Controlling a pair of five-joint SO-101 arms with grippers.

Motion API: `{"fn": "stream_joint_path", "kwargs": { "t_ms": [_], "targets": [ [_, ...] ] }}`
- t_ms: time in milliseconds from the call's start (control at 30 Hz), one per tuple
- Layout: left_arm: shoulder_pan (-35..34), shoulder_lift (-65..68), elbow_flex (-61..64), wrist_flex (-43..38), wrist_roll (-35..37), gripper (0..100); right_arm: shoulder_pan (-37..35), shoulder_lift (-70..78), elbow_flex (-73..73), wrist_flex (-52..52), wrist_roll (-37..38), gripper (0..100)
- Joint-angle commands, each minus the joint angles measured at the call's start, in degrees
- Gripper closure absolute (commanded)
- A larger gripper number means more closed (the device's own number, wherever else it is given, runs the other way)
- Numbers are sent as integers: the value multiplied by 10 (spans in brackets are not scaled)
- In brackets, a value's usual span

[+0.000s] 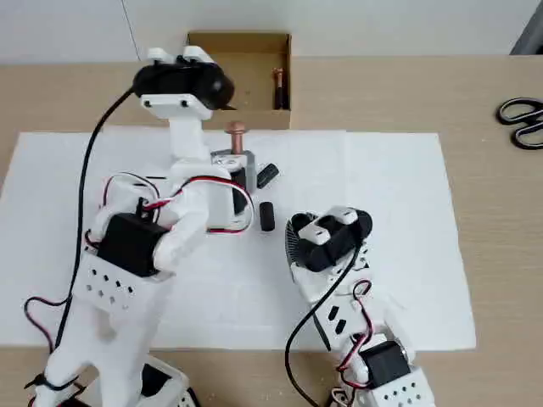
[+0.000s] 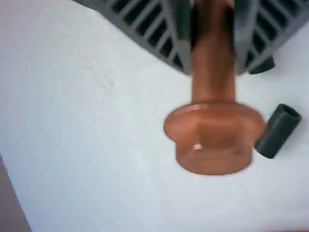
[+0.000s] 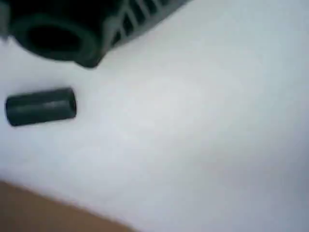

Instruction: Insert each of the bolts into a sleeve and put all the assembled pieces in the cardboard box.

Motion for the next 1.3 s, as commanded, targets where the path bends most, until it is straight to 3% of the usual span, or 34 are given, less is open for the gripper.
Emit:
{"fn": "stream_joint_path", "kwargs": {
  "t_ms": [0,100,233,667,1267],
  "targets": [
    [40,-20,3,6,-4,994,-2,-17,-3,-17,-41,995],
    [56,-20,3,27,-7,994,-16,-17,-4,-16,-69,995],
    [53,-20,15,-10,-8,994,-36,-17,-1,-16,-69,995],
    [53,-211,335,-342,-40,994,-43,-17,0,-16,-70,995],
    [58,-208,463,-479,-38,994,-73,-16,-1,-16,-71,995]
  ]
}}
